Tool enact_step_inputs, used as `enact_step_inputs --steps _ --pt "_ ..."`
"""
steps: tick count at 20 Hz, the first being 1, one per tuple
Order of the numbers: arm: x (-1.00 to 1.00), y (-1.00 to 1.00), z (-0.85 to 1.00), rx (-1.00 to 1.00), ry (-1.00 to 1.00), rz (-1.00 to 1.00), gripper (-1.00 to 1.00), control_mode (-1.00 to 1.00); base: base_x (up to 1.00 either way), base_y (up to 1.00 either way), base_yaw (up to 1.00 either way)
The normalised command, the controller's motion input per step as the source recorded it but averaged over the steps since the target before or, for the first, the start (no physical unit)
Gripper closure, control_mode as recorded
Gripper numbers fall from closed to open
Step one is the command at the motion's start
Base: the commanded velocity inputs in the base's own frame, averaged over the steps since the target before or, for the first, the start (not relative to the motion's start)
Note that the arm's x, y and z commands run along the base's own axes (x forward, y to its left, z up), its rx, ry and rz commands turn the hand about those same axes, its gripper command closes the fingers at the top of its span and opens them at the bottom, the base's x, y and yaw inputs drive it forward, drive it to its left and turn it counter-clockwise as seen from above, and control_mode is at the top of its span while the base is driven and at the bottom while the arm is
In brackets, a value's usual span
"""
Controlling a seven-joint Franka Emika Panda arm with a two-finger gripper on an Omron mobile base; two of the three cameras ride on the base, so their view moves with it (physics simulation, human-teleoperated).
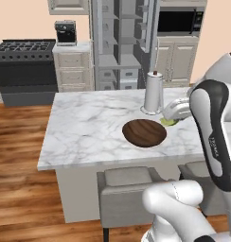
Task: There is a bowl on the dining counter. Grab a lemon wedge from the fridge and place it in the bowl. Then get the liquor bottle and glass cup from the cabinet and place them next to the bowl.
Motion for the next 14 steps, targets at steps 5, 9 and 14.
enact_step_inputs --steps 5,9,14 --pt "0.48 -0.13 -0.46 -0.03 0.04 0.0 1.0 -1.0 0.0 0.0 0.0" --pt "0.61 -0.23 -0.38 -0.01 0.06 0.0 1.0 -1.0 0.0 0.0 0.0" --pt "0.77 -0.2 -0.44 0.0 0.06 0.0 1.0 -1.0 0.0 0.0 0.0"
